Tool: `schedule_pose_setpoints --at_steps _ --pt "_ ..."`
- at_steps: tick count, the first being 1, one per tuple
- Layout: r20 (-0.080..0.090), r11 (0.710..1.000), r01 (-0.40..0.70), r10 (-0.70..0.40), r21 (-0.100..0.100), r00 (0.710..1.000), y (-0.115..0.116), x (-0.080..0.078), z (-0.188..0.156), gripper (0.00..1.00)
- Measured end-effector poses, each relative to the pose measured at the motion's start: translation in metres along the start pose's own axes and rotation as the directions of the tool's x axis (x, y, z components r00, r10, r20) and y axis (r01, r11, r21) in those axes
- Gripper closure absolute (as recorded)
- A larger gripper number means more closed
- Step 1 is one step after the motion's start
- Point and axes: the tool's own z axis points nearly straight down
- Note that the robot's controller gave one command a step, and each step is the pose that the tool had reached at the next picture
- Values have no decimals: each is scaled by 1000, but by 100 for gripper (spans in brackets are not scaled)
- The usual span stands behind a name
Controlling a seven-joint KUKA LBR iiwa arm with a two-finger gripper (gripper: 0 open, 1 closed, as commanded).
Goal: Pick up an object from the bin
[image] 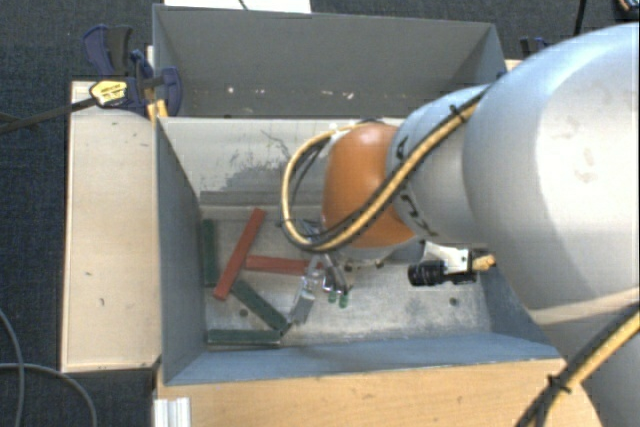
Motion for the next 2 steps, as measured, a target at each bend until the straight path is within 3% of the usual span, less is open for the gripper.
schedule_pose_setpoints --at_steps 1,2 --pt "3 1000 3 -3 -2 1000 2 -1 0 100" --pt "13 1000 28 -28 -9 1000 48 -33 -166 100"
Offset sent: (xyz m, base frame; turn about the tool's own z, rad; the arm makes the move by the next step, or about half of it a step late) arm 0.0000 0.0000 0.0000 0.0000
